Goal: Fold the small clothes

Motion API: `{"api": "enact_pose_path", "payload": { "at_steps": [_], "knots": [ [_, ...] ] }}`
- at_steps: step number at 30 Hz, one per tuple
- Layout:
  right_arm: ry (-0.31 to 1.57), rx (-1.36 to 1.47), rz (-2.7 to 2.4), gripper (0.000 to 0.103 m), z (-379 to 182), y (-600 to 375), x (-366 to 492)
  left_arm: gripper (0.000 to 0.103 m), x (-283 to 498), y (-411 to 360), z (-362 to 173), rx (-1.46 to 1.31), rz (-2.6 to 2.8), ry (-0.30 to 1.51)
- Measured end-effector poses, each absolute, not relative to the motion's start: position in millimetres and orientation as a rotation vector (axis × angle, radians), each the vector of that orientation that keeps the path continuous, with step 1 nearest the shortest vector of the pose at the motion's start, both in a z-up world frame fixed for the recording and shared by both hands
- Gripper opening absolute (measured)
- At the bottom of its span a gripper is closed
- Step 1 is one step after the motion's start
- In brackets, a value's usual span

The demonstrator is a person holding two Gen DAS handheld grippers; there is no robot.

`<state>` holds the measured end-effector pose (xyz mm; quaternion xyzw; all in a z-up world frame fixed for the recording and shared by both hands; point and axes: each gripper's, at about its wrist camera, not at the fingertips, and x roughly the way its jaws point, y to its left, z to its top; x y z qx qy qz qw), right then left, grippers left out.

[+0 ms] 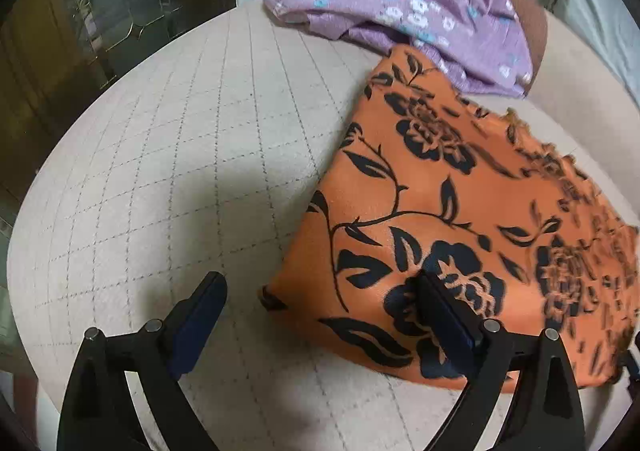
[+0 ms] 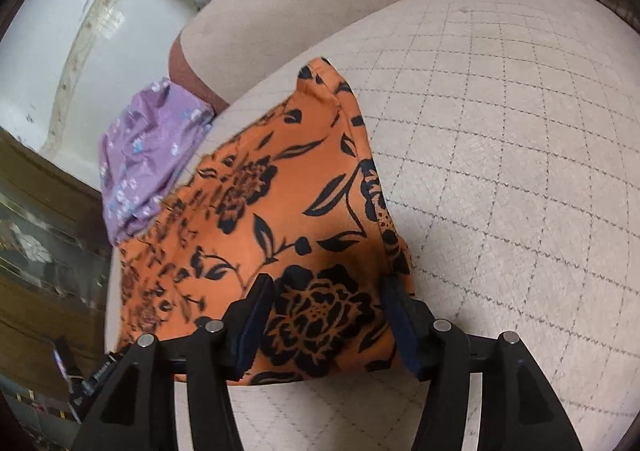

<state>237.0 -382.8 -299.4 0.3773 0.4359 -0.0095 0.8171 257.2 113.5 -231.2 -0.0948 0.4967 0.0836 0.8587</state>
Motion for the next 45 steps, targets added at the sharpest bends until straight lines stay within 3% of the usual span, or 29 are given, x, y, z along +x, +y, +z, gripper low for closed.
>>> {"api": "enact_pose_path", "payload": {
  "at_steps": [7, 16, 23, 31, 32, 35, 36, 37, 41, 42, 44, 45],
  "knots": [
    [0.861, 0.939, 0.102, 0.064, -278, -382, 209, 0.097, 210, 126, -218, -0.385, 0.034, 1.021],
    [0.911, 1.095, 0.166, 0.066, -299, -364, 181, 0.097, 220, 113, -237, -0.494, -0.066, 1.119],
    [0.970, 1.257, 0.128, 0.068, -336, -363, 187, 0.097, 245, 116, -242, -0.590, -0.083, 1.043],
    [0.843, 1.330, 0.098, 0.068, -349, -375, 216, 0.096, 252, 115, -242, -0.638, -0.082, 0.938],
    [0.829, 1.339, 0.099, 0.068, -350, -377, 220, 0.094, 252, 116, -243, -0.659, -0.087, 0.924],
    [0.782, 1.382, 0.087, 0.068, -353, -383, 224, 0.065, 253, 119, -243, -0.660, -0.064, 0.910],
    [0.774, 1.383, 0.081, 0.068, -352, -384, 226, 0.049, 254, 119, -245, -0.649, -0.059, 0.914],
    [0.766, 1.375, 0.074, 0.068, -351, -384, 228, 0.043, 256, 118, -246, -0.644, -0.061, 0.918],
    [0.744, 1.304, 0.054, 0.067, -345, -380, 235, 0.039, 259, 112, -249, -0.615, -0.064, 0.900],
    [0.739, 1.286, 0.046, 0.064, -344, -379, 237, 0.038, 260, 111, -248, -0.608, -0.065, 0.896],
    [0.757, 1.233, 0.010, 0.021, -347, -377, 244, 0.035, 260, 111, -249, -0.608, -0.072, 0.891],
    [0.771, 1.231, 0.011, 0.019, -351, -376, 246, 0.032, 260, 111, -249, -0.612, -0.077, 0.889]
  ]
}}
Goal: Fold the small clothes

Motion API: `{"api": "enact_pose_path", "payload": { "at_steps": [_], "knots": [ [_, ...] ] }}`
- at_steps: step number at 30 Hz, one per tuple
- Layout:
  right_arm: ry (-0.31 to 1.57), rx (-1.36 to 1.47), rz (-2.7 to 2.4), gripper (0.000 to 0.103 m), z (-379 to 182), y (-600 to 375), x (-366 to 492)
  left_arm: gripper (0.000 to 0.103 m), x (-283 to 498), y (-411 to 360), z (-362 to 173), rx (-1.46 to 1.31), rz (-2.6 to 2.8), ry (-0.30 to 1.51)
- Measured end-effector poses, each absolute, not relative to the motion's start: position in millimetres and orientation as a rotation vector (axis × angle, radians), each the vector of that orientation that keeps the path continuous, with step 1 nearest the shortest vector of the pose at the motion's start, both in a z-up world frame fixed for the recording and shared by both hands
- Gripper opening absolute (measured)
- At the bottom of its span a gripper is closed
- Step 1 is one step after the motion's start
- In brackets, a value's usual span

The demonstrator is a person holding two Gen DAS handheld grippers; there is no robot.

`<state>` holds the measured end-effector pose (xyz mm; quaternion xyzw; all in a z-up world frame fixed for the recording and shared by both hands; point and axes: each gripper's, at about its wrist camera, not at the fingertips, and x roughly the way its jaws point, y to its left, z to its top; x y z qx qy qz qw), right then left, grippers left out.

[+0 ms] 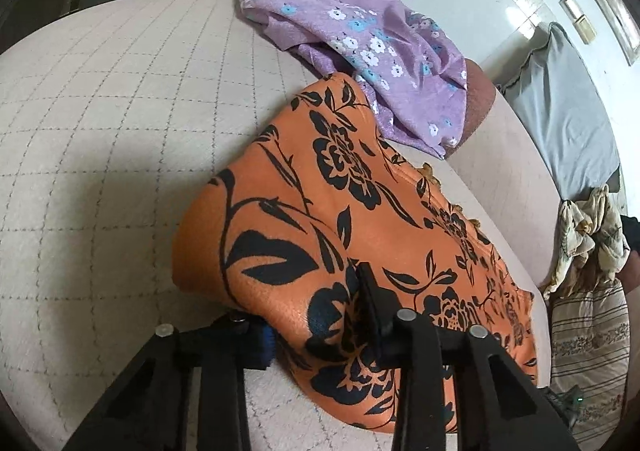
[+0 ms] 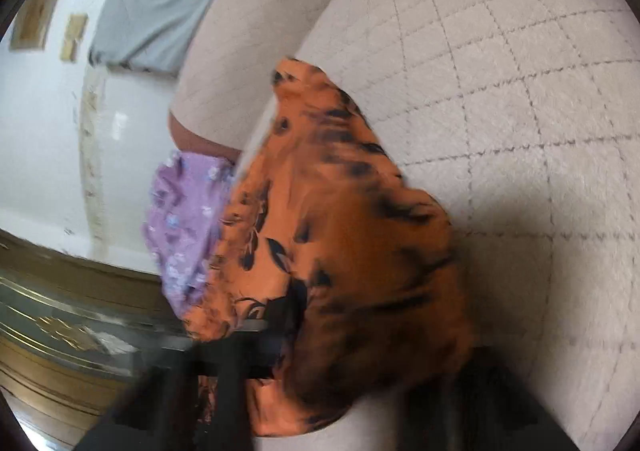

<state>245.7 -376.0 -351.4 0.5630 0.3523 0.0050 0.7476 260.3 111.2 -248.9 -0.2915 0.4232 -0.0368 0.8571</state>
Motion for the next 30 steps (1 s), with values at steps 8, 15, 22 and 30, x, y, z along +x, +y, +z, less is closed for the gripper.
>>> {"api": "enact_pose_path", "payload": {
  "at_steps": [8, 15, 22, 30],
  "knots": [
    [0.685, 0.975, -0.094, 0.011, -311, -358, 230, 0.021, 247, 116, -231, -0.618, -0.117, 0.828],
    [0.568, 0.806, -0.153, 0.008, -265, -352, 189, 0.020, 202, 116, -208, -0.583, -0.166, 0.767],
    [0.540, 0.736, -0.139, 0.008, -241, -342, 139, 0.020, 159, 130, -211, -0.565, -0.178, 0.801],
    [0.786, 0.785, -0.160, 0.009, -282, -328, 109, 0.031, 143, 151, -248, -0.587, -0.154, 0.949]
  ]
}}
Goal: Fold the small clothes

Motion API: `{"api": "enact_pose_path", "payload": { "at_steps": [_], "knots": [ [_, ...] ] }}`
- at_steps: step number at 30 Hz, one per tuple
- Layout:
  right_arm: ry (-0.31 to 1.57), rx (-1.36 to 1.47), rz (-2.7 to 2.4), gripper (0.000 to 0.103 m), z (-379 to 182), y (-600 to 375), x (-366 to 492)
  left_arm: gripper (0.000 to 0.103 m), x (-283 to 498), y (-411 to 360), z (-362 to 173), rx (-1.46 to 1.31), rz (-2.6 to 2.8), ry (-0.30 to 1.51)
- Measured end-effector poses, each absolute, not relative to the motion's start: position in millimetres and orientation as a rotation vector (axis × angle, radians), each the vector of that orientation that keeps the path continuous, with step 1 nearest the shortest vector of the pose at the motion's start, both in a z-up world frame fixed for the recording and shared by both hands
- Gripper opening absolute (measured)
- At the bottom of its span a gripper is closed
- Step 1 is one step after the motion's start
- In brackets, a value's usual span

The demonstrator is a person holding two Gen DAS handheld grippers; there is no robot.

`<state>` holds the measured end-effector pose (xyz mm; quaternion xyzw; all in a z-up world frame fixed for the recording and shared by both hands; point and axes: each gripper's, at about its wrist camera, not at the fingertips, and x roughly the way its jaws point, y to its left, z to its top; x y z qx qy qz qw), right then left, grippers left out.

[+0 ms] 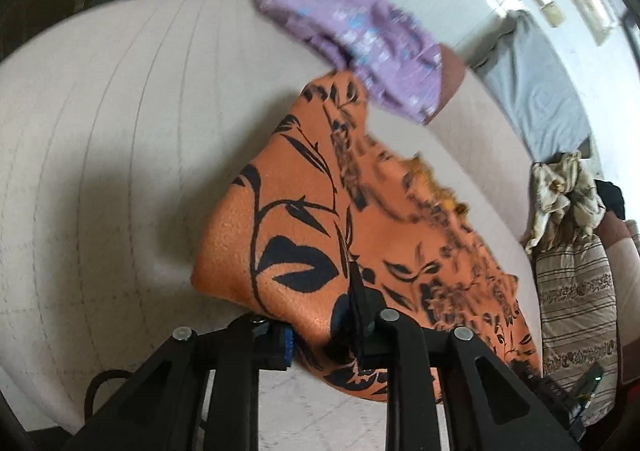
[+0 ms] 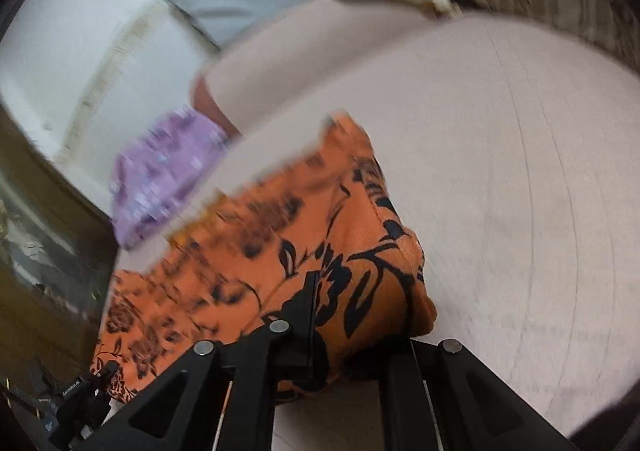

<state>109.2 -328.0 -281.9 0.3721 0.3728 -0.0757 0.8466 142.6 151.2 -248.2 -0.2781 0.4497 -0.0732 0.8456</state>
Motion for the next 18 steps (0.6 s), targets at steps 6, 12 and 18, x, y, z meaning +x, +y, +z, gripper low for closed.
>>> {"api": "enact_pose_path", "payload": {
  "at_steps": [6, 12, 18],
  "knots": [
    [0.880, 0.933, -0.121, 0.026, -294, -344, 105, 0.046, 143, 178, -242, -0.639, -0.074, 0.947],
    [0.799, 1.087, -0.152, 0.068, -299, -373, 68, 0.059, 129, 193, -201, -0.522, 0.106, 0.725],
    [0.748, 1.173, -0.145, 0.068, -308, -382, 66, 0.074, 128, 119, -185, -0.289, -0.094, 0.637]
  ]
}}
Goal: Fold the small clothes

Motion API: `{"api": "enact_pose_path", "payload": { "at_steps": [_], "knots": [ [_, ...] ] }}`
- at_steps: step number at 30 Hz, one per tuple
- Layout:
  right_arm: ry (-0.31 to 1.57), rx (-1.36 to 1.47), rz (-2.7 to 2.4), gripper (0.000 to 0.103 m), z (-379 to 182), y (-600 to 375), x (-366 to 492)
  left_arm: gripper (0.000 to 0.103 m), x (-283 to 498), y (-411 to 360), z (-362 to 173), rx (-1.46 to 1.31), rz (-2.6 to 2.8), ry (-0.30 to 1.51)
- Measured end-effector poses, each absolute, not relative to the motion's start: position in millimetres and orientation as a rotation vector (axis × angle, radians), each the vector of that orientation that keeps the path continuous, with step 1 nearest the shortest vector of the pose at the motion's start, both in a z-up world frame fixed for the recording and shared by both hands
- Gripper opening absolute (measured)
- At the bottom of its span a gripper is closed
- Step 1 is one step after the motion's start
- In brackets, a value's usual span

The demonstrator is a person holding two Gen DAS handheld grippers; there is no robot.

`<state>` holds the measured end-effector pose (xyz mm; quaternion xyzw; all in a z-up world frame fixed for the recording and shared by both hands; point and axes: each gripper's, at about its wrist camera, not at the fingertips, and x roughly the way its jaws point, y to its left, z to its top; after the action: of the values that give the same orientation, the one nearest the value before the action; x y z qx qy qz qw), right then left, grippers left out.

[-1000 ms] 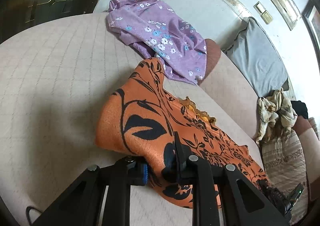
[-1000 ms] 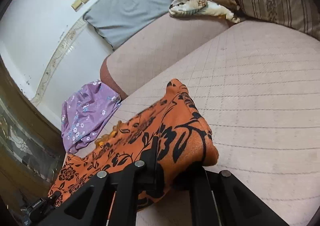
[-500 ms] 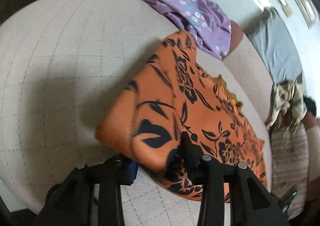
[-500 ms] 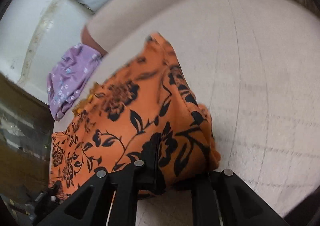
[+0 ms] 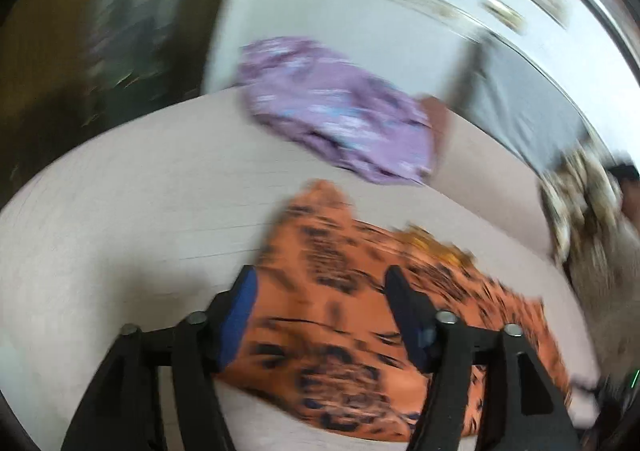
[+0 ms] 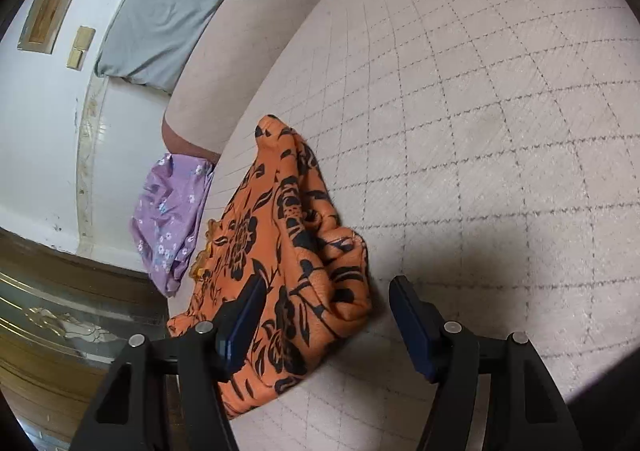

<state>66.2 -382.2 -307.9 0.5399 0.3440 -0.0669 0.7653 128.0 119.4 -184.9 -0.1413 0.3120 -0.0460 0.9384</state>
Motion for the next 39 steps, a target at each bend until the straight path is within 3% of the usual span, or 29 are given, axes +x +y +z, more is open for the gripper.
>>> {"api": "enact_pose_path", "payload": {
  "at_steps": [4, 8, 9, 11, 16, 19, 20, 22, 27, 28, 30, 31, 34, 39],
  "knots": [
    [0.630, 0.985, -0.248, 0.068, -277, -380, 57, 0.082, 127, 50, -193, -0.019, -0.186, 0.627],
    [0.543, 0.856, -0.214, 0.064, -254, -370, 52, 0.083, 143, 4, -234, 0.136, -0.246, 0.799],
    [0.550, 0.844, -0.170, 0.061, -252, -365, 55, 0.083, 145, 3, -244, 0.133, -0.235, 0.842],
    [0.576, 0.814, -0.090, 0.045, -249, -354, 64, 0.083, 146, 10, -248, 0.077, -0.239, 0.841],
    [0.634, 0.871, 0.031, 0.043, -260, -339, 86, 0.086, 144, 11, -248, 0.108, -0.245, 0.841],
    [0.807, 0.973, 0.092, 0.042, -294, -338, 109, 0.089, 144, 7, -248, 0.127, -0.228, 0.848],
    [0.873, 0.993, 0.083, 0.036, -306, -339, 116, 0.089, 146, 5, -247, 0.126, -0.220, 0.864],
    [0.881, 1.053, 0.076, 0.033, -316, -345, 116, 0.089, 149, 5, -242, 0.122, -0.207, 0.881],
    [0.835, 1.109, 0.086, 0.035, -309, -355, 106, 0.089, 150, 2, -218, 0.068, -0.247, 0.838],
    [0.806, 1.120, 0.088, 0.037, -306, -358, 102, 0.093, 151, 1, -217, 0.067, -0.247, 0.834],
    [0.750, 1.124, 0.080, 0.054, -297, -364, 93, 0.098, 151, 2, -220, 0.077, -0.240, 0.834],
    [0.726, 1.117, 0.060, 0.067, -294, -366, 88, 0.098, 152, 3, -226, 0.088, -0.230, 0.848],
    [0.698, 1.038, -0.001, 0.068, -280, -363, 81, 0.098, 159, 4, -243, 0.076, -0.180, 0.931],
    [0.712, 1.001, 0.022, 0.068, -273, -355, 78, 0.098, 147, -7, -223, 0.174, -0.146, 0.792]
  ]
}}
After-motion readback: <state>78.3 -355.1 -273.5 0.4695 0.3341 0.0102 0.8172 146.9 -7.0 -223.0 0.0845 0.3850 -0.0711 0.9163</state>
